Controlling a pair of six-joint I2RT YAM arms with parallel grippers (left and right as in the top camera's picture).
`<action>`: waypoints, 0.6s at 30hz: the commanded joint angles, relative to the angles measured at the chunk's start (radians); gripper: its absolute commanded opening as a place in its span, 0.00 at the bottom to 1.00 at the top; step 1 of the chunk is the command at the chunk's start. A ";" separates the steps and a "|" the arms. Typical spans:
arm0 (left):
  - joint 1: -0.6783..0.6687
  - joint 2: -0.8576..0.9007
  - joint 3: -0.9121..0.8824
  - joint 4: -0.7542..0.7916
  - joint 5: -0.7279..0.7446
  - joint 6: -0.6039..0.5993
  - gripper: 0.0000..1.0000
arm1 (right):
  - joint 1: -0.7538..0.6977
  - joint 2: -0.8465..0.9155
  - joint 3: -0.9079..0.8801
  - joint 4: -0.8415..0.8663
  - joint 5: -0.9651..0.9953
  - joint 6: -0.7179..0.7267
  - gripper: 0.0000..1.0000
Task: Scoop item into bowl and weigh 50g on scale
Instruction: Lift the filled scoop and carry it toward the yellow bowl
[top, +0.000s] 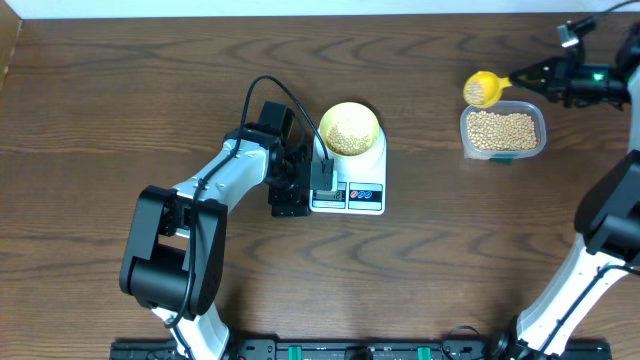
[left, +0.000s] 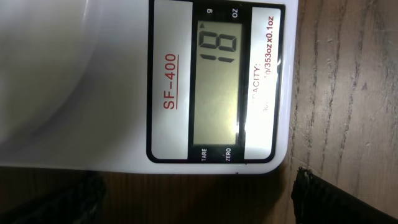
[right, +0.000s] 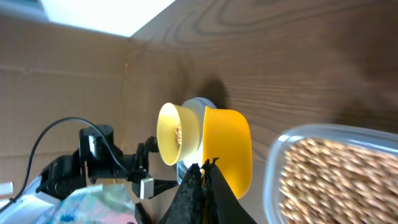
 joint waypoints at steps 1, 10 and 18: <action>0.001 0.006 -0.013 0.001 -0.006 -0.008 0.97 | 0.037 -0.004 -0.002 0.014 -0.053 0.009 0.01; 0.001 0.006 -0.013 0.001 -0.006 -0.008 0.98 | 0.130 -0.004 -0.002 0.069 -0.053 0.028 0.01; 0.001 0.006 -0.013 0.001 -0.006 -0.008 0.98 | 0.215 -0.004 -0.002 0.134 -0.052 0.054 0.01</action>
